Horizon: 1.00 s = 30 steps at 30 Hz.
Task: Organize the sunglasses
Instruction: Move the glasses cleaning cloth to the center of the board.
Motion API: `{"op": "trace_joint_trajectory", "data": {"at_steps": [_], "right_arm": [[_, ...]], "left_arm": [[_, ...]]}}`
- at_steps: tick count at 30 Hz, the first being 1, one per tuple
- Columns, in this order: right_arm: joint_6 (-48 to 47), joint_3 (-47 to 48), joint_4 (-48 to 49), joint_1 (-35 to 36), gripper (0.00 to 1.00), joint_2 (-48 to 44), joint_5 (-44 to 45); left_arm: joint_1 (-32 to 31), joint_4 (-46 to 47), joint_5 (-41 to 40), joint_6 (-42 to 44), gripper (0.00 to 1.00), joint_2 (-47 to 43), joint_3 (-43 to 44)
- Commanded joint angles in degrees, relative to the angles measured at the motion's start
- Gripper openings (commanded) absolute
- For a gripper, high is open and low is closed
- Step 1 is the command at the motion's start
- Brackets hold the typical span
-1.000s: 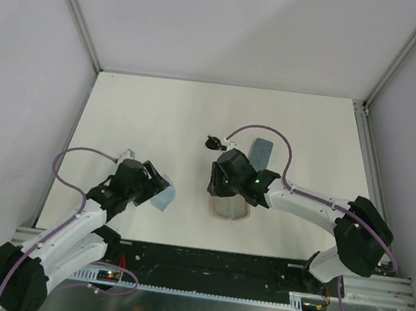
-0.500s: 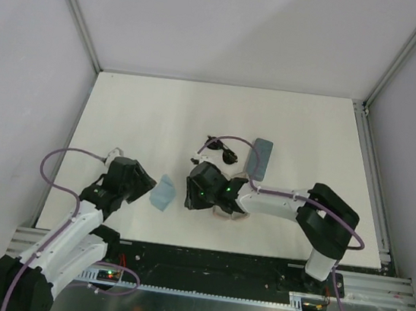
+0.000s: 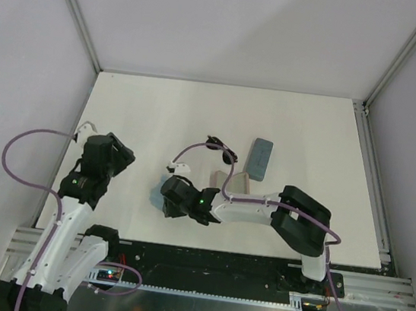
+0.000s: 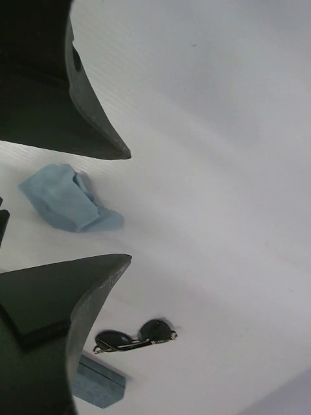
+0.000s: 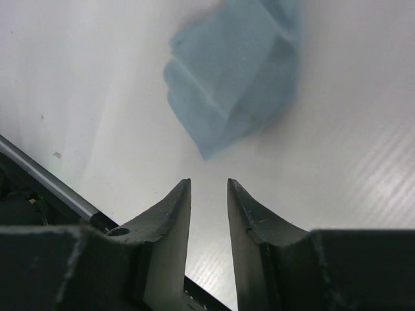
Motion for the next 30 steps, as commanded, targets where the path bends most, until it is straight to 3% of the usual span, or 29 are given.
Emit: {"op": "trace_joint_trajectory", "data": {"at_steps": [1, 4, 6, 17, 26, 30], "right_arm": [[-1.63, 6.54, -1.07, 1.04, 0.29, 3.59, 3.62], [-2.31, 9.54, -1.83, 1.11, 0.08, 6.10, 2.59], [-2.68, 11.79, -2.96, 1.05, 0.02, 7.70, 2.35], [-0.40, 14.38, -7.76, -1.17, 0.00, 12.33, 1.67], [3.71, -1.01, -10.70, -0.83, 0.00, 2.58, 3.75], [5.81, -10.55, -12.22, -1.27, 0.00, -4.96, 5.49]], "left_arm": [[1.45, -1.85, -5.43, 6.11, 0.65, -1.61, 4.96], [1.56, -1.99, -6.11, 6.95, 0.65, -1.82, 6.08], [1.56, -1.99, -6.23, 7.24, 0.65, -1.69, 6.42], [1.80, -1.96, -3.56, 8.29, 0.66, -1.18, 5.61], [1.39, 1.69, 6.94, 5.72, 0.66, 1.18, 0.86], [-2.02, 5.75, 9.32, 2.39, 0.65, 1.06, -3.45]]}}
